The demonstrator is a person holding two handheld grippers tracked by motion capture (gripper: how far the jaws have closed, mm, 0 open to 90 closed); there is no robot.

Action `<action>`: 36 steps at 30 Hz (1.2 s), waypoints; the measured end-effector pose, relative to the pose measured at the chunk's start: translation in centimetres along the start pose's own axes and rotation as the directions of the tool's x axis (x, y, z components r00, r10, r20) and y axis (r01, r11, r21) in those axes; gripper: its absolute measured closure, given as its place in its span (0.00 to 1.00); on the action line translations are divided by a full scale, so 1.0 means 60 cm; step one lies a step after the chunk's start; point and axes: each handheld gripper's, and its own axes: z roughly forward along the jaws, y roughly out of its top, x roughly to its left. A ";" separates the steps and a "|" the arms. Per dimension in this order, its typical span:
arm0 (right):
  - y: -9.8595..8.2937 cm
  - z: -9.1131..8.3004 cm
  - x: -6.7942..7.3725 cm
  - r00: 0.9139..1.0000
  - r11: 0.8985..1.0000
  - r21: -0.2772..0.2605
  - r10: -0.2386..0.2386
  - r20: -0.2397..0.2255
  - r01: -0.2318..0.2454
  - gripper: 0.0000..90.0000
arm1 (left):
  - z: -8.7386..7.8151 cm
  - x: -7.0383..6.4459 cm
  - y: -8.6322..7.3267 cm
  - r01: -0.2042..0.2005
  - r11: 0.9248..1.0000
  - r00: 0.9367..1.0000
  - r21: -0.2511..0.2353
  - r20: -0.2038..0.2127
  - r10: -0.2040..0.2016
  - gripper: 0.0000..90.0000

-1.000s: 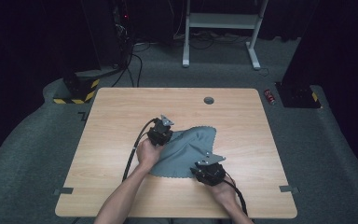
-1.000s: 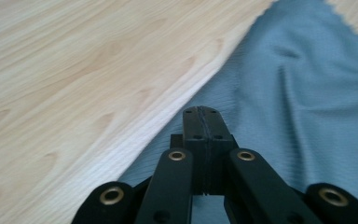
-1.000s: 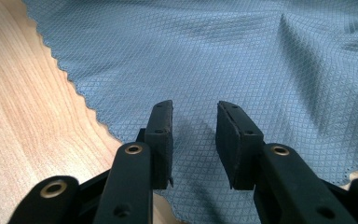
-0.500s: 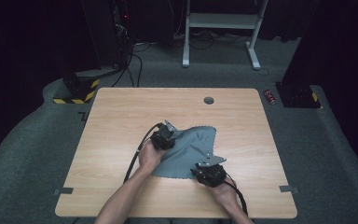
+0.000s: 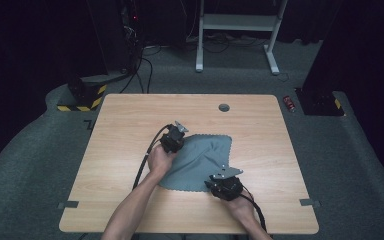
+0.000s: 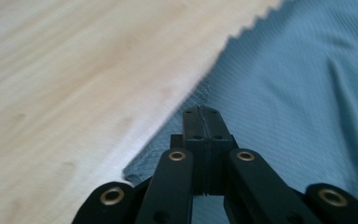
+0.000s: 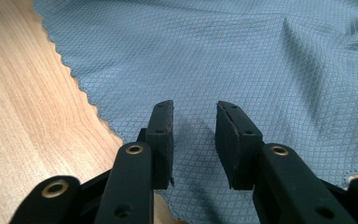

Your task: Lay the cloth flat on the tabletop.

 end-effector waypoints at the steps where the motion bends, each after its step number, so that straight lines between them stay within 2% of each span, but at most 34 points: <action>1: 0.000 -0.001 0.000 1.000 1.000 0.003 -0.001 -0.001 0.001 0.75 | 0.002 0.010 0.005 0.023 1.000 1.000 -0.001 -0.001 -0.023 1.00; 4: 0.000 -0.003 0.003 1.000 1.000 0.009 -0.014 -0.001 0.014 0.76 | 0.012 0.032 0.013 0.061 0.998 0.998 0.002 -0.019 -0.061 1.00; 7: 0.000 -0.006 0.003 1.000 1.000 0.021 -0.021 -0.002 0.021 0.76 | 0.023 0.047 0.016 0.093 0.996 0.994 0.008 -0.055 -0.092 0.99; 10: -0.002 -0.009 0.001 1.000 1.000 0.025 -0.019 0.004 0.019 0.76 | 0.019 0.057 0.012 0.145 0.989 0.986 -0.016 -0.082 -0.146 0.81; 12: -0.005 -0.016 -0.003 1.000 1.000 0.026 -0.008 0.016 0.007 0.77 | 0.005 0.060 0.005 0.163 0.986 0.982 -0.045 -0.090 -0.166 0.69; 14: -0.008 -0.028 -0.012 1.000 1.000 0.011 0.010 0.026 -0.010 0.77 | -0.015 0.059 -0.005 0.161 0.985 0.984 -0.063 -0.064 -0.165 0.65; 17: -0.014 -0.050 -0.026 0.998 0.999 -0.013 0.047 0.047 -0.046 0.78 | -0.045 0.041 -0.028 0.107 0.992 0.994 -0.065 -0.013 -0.108 0.61; 19: -0.019 -0.061 -0.033 0.996 0.998 -0.020 0.068 0.058 -0.066 0.79 | -0.061 0.027 -0.048 0.086 0.994 0.996 -0.072 0.010 -0.085 0.60; 22: -0.027 -0.069 -0.035 0.995 0.997 -0.012 0.082 0.063 -0.082 0.79 | -0.085 0.002 -0.087 0.089 0.993 0.994 -0.077 0.066 -0.084 0.60; 24: -0.033 -0.069 -0.031 0.995 0.997 0.001 0.073 0.061 -0.073 0.79 | -0.098 -0.017 -0.114 0.079 0.995 0.992 -0.065 0.100 -0.072 0.60; 27: -0.042 -0.068 -0.022 0.996 0.997 0.012 0.069 0.056 -0.070 0.79 | -0.114 -0.044 -0.148 0.060 0.997 0.990 -0.057 0.129 -0.052 0.60; 31: -0.052 -0.066 -0.020 0.995 0.997 0.016 0.074 0.059 -0.075 0.80 | -0.130 -0.075 -0.185 0.011 0.999 0.991 -0.038 0.133 -0.006 0.63; 34: -0.054 -0.066 -0.019 0.996 0.997 0.027 0.069 0.058 -0.070 0.82 | -0.134 -0.082 -0.197 0.007 1.000 0.989 -0.028 0.150 -0.003 0.67; 36: -0.054 -0.068 -0.018 0.998 0.998 0.039 0.040 0.058 -0.042 0.88 | -0.135 -0.082 -0.202 0.033 0.999 0.986 -0.043 0.164 -0.025 0.69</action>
